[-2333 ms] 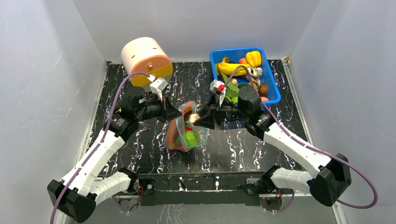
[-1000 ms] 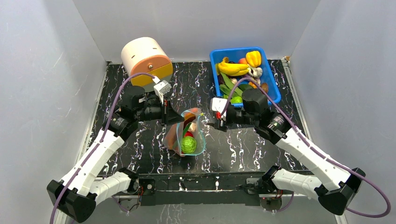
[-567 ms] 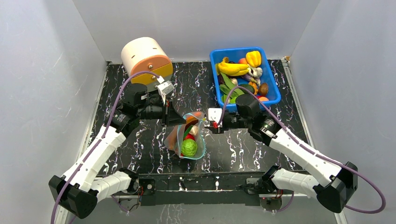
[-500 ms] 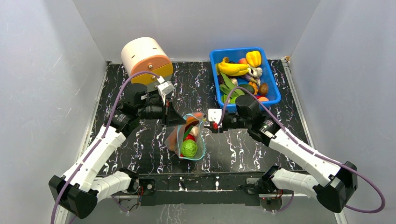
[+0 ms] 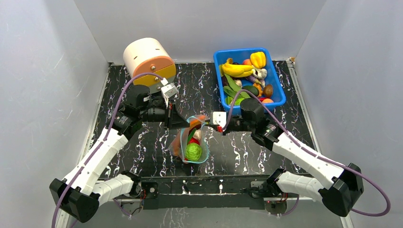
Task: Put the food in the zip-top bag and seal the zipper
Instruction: Zip the zipper food storage bag at the center of the board.
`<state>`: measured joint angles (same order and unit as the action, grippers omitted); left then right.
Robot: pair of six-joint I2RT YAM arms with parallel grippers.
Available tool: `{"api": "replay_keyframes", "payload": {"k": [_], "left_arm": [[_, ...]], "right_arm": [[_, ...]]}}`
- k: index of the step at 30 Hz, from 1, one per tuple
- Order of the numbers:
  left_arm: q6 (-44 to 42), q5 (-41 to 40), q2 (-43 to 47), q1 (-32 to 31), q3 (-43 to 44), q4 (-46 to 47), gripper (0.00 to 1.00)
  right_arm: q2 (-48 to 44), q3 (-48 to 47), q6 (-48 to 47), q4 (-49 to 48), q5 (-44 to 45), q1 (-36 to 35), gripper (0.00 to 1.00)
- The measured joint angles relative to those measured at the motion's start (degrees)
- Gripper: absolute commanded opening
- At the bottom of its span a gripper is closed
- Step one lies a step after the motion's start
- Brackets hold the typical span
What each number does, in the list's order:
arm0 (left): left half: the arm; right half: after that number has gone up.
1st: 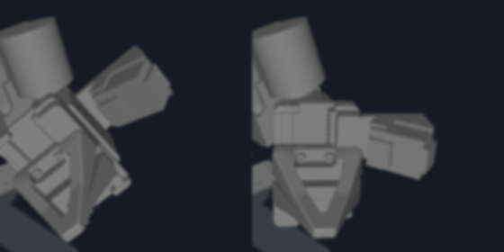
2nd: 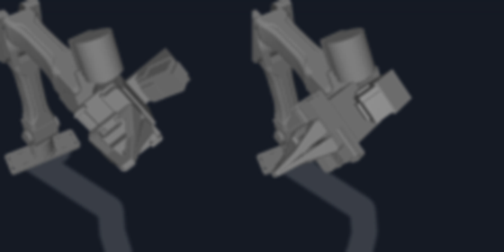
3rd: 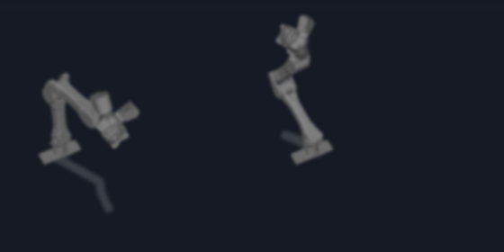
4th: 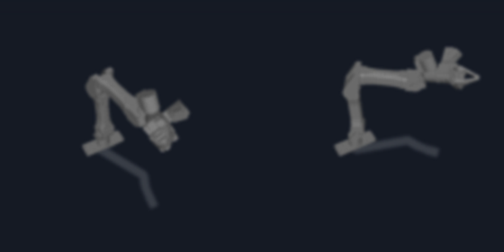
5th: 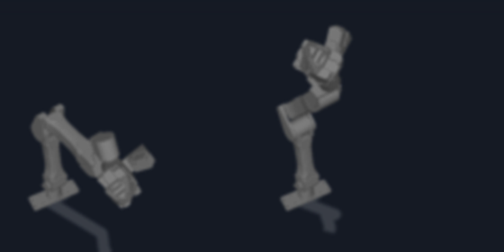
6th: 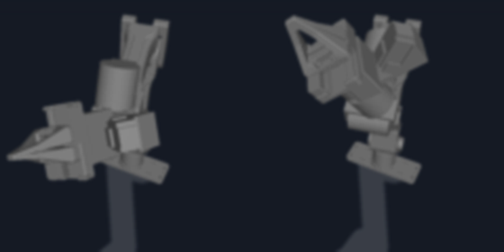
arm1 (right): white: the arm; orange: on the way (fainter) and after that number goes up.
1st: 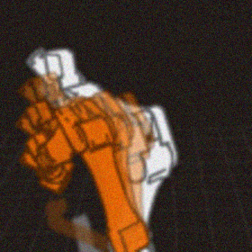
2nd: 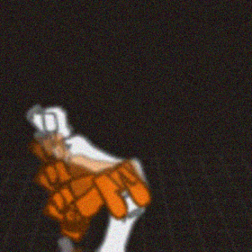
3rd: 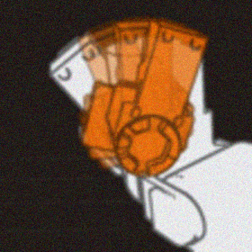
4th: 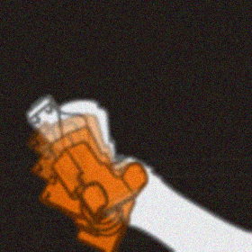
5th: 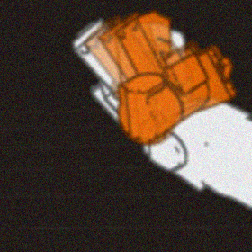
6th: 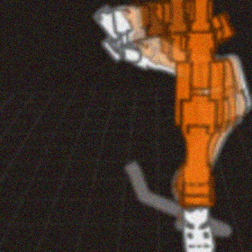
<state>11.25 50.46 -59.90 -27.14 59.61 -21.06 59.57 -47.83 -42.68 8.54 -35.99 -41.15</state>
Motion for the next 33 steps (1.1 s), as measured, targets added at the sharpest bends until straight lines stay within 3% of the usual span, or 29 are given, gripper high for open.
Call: {"api": "replay_keyframes", "payload": {"k": [6,7,9,10,19,24,33], "left_arm": [[-0.4,-0.4,0.6,0.0,0.0,0.0,0.0],[-0.8,-0.5,0.8,0.0,0.0,0.0,0.0],[-1.7,-0.8,1.2,0.0,0.0,-0.4,0.0],[-2.3,-1.0,1.6,0.0,0.0,-0.6,0.0],[-5.2,2.1,5.4,0.0,-0.5,0.5,0.0],[-6.8,4.3,7.0,0.0,-1.4,0.7,0.0],[-7.6,6.0,6.1,0.0,-1.7,0.3,0.0]], "right_arm": [[-0.8,0.0,2.4,0.2,0.7,0.0,0.0],[-0.8,-0.5,3.0,0.6,0.8,0.0,0.06],[-0.8,-2.1,4.0,2.2,1.1,0.0,0.29],[-0.9,-2.9,4.2,2.9,1.1,0.0,0.31],[-3.1,-0.1,7.4,-1.1,-1.5,0.0,0.36],[-2.9,4.8,8.7,-5.0,-1.5,0.0,0.28],[-2.2,6.5,11.7,-13.4,-3.6,0.0,0.36]]}}
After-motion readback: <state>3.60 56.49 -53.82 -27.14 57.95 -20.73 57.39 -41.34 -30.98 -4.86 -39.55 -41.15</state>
